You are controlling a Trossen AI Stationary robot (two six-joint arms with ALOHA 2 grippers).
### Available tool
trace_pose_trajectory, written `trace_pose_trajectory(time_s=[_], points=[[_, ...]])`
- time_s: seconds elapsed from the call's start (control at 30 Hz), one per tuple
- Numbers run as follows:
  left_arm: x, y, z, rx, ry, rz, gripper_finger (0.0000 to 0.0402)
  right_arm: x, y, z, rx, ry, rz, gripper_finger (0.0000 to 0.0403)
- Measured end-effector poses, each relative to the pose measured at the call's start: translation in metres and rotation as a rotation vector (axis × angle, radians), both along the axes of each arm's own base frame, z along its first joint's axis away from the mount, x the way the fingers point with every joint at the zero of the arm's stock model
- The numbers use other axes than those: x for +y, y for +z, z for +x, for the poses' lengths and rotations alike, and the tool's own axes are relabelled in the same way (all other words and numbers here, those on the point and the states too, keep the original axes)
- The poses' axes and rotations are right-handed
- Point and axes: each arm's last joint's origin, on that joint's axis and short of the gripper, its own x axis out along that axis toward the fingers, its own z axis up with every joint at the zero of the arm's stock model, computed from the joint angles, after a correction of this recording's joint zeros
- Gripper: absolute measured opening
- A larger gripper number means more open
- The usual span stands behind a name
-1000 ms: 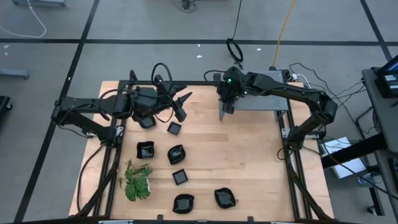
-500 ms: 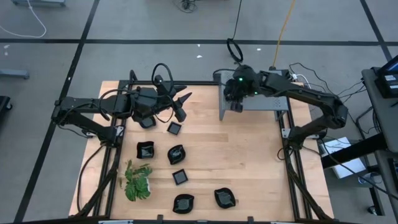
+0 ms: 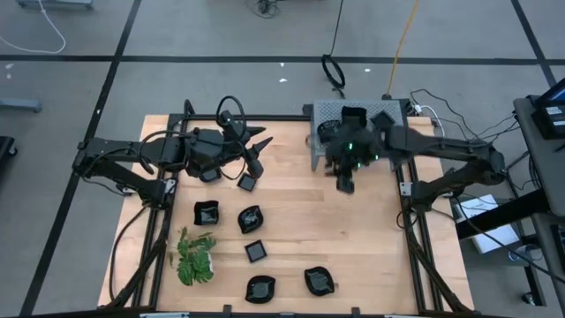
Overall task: Pick & Place Mini shaped plates
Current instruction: Stack the leaf-shaped plate on the leaf-shaped plate on the shelf
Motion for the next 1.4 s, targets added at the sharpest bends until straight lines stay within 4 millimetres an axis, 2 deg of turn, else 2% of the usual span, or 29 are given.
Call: trace_pose_trajectory(time_s=[0.13,0.33,0.53,0.73,0.93,1.03,1.23,1.4], points=[[-0.004,-0.002,-0.001,0.023,-0.015,0.002,0.015,0.029,-0.017,0.004,0.044,-0.007,0.099,0.0109],[-0.014,-0.005,-0.002,0.055,-0.049,0.005,0.015,0.057,-0.047,0.01,0.034,-0.055,0.282,0.0109],[-0.03,-0.008,-0.003,0.085,-0.16,-0.017,0.015,0.098,-0.096,0.008,-0.033,0.008,0.464,0.0109],[-0.047,-0.011,-0.006,0.11,-0.272,-0.055,0.015,0.13,-0.136,0.0,-0.098,0.033,0.595,0.0109],[-0.058,-0.012,-0.008,0.095,-0.297,-0.101,0.015,0.153,-0.173,0.003,0.028,0.102,0.523,0.0109],[-0.061,-0.012,-0.008,0.086,-0.304,-0.121,0.015,0.161,-0.188,0.007,0.069,0.166,0.546,0.011],[-0.066,-0.012,-0.01,0.077,-0.315,-0.143,0.015,0.175,-0.199,0.018,0.008,0.259,0.617,0.0112],[-0.067,-0.012,-0.01,0.071,-0.317,-0.158,0.015,0.177,-0.212,0.022,0.0,0.286,0.583,0.0134]])
